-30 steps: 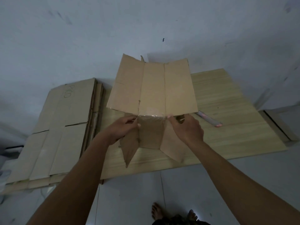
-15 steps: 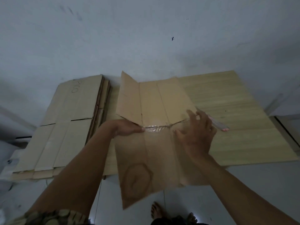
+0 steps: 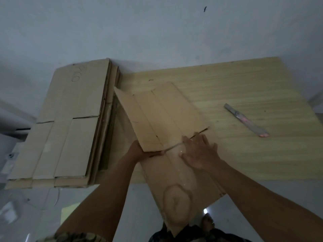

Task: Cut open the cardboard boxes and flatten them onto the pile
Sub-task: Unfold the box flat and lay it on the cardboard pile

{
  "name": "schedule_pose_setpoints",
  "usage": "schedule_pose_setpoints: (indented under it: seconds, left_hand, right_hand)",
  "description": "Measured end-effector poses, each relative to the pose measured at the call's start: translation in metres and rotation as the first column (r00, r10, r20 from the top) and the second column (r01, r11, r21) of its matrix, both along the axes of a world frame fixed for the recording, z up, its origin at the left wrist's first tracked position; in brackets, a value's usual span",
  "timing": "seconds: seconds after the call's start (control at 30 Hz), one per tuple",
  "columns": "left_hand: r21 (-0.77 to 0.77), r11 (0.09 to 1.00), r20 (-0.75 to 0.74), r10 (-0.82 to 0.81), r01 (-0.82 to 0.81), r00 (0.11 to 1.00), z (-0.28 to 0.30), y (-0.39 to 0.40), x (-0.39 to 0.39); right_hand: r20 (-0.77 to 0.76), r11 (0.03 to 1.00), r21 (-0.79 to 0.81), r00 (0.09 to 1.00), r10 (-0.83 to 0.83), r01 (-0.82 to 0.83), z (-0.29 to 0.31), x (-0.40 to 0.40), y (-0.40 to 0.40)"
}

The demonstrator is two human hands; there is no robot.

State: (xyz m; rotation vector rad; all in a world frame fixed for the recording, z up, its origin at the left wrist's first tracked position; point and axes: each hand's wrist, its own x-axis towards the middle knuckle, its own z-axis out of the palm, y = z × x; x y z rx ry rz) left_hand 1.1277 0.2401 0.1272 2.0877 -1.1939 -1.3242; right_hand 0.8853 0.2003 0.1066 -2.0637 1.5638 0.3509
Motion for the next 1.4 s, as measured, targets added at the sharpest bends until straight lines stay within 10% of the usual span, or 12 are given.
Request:
schedule_pose_setpoints:
  seconds: [0.13,0.27,0.53,0.8,0.93,1.4]
  left_hand:
    - [0.015,0.996,-0.047,0.088,-0.088,0.995,-0.029,0.014,0.021]
    - [0.021,0.814,0.081,0.578,-0.581,0.812,-0.034,0.012,0.032]
    - [0.208,0.672,-0.184,0.740,-0.711,0.647,-0.032,-0.014,0.026]
    - [0.242,0.693,-0.206,0.721,-0.679,0.662,-0.037,-0.028,0.031]
    - [0.247,0.672,-0.204,0.740,-0.698,0.641,-0.035,-0.041,0.036]
    - [-0.185,0.795,-0.569,0.392,-0.577,0.723,0.102,-0.145,0.059]
  right_hand:
    - [-0.039,0.996,-0.036,0.996,-0.079,0.078,-0.018,0.006,0.007]
    - [0.016,0.937,-0.270,0.974,-0.226,0.222,-0.025,0.018,-0.002]
    - [0.032,0.817,-0.049,0.819,-0.573,0.574,-0.029,0.032,-0.059]
    - [-0.059,0.716,-0.011,0.715,-0.697,0.698,-0.019,0.009,-0.080]
    - [0.202,0.656,0.181,0.625,-0.754,0.733,-0.016,-0.013,-0.086]
    - [0.829,0.533,0.098,0.227,-0.511,0.841,0.109,0.004,-0.148]
